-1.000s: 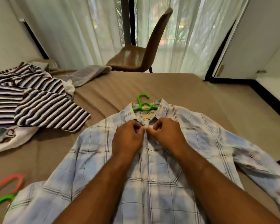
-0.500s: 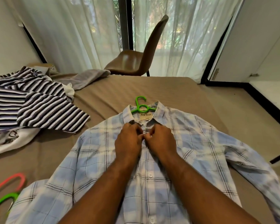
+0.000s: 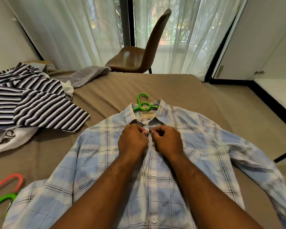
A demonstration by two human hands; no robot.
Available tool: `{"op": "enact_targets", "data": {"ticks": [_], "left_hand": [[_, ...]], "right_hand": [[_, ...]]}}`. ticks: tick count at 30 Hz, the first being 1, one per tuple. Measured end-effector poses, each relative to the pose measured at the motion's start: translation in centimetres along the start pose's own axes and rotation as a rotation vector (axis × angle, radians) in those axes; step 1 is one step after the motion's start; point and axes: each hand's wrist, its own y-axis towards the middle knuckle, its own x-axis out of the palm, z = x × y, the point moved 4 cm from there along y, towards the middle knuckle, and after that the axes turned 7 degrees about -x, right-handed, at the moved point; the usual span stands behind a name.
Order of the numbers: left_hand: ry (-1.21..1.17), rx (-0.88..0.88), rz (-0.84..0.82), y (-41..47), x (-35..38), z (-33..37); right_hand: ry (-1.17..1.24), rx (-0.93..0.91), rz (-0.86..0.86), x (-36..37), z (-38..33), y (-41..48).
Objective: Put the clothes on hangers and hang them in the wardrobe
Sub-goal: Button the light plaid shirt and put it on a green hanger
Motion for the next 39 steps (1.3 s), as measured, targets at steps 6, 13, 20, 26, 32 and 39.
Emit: {"op": "enact_targets", "data": {"ticks": [6, 13, 20, 26, 32, 39], "left_hand": [[-0.187, -0.059, -0.164, 0.7, 0.0, -0.3], [-0.387, -0.114, -0.277, 0.9, 0.1, 0.1], [-0.386, -0.101, -0.289, 0.9, 0.2, 0.2], [-0.372, -0.099, -0.308, 0.9, 0.2, 0.0], [-0.361, -0.077, -0.384, 1.1, -0.2, 0.0], [-0.428, -0.096, -0.469, 1.3, -0.6, -0.4]], "right_hand": [[0.578, 0.136, -0.061, -1.5, 0.4, -0.4], [0.612, 0.080, -0.116, -1.3, 0.4, -0.7], [0.650, 0.029, -0.091, -1.2, 0.2, -1.0], [0.627, -0.004, -0.071, -1.0, 0.3, -1.0], [0.630, 0.003, -0.135, -1.0, 0.7, -0.5], [0.614, 0.022, -0.147, -0.3, 0.5, -0.4]]}}
